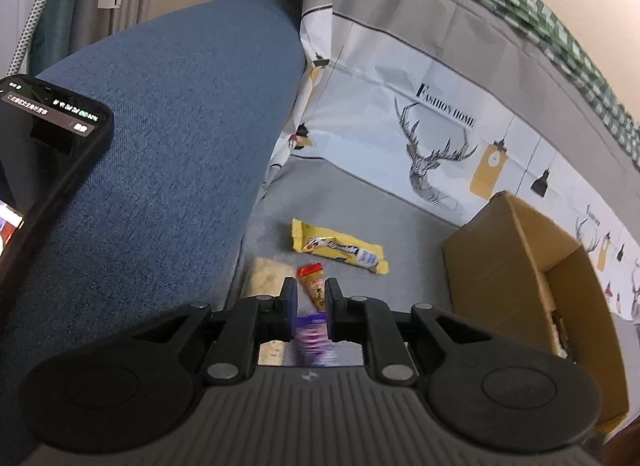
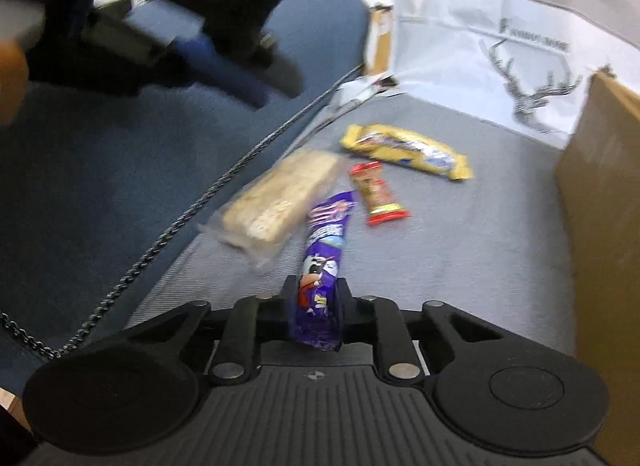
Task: Organize snacks
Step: 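Move both open tools back to the remaining snacks, then lower the left tool over the pale nut bar while the right tool lowers over the purple candy bar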
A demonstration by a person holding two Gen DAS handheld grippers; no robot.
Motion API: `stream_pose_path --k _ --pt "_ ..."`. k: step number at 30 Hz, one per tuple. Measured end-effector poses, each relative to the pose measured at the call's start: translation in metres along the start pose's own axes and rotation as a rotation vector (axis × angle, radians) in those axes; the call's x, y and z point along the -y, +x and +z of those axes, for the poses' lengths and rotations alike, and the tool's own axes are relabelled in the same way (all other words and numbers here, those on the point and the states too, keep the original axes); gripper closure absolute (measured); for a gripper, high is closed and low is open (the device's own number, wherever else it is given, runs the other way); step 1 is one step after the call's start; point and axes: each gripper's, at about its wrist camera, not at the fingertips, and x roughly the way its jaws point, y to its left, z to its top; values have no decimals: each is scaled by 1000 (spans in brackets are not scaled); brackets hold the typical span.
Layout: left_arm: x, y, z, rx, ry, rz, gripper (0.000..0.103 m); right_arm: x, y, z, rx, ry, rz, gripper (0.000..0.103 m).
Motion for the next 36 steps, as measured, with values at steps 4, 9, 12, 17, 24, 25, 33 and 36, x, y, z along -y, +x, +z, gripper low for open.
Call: stream_pose_path --k 4,9,12,17,24,25,33,36 --pt "11 6 -4 -12 87 52 87 14 -18 -2 -5 3 -33 86" --pt "36 29 -17 -72 246 158 67 21 -38 -15 -43 -49 -66 85" --pt "51 48 -28 -127 354 230 52 28 -40 -23 -94 -49 -61 83" --pt "56 74 -38 -188 448 332 46 36 -37 -28 -101 -51 -38 61" --pt "59 88 -44 -187 538 397 46 37 -23 -27 -97 -63 -31 64" --pt "60 90 -42 -187 540 400 46 38 -24 -27 -97 -59 -32 69" --pt "60 99 -49 -201 590 454 52 37 -28 -26 -78 -83 -44 85" --pt "57 101 -46 -205 562 452 61 40 -28 -26 -82 -76 -51 85"
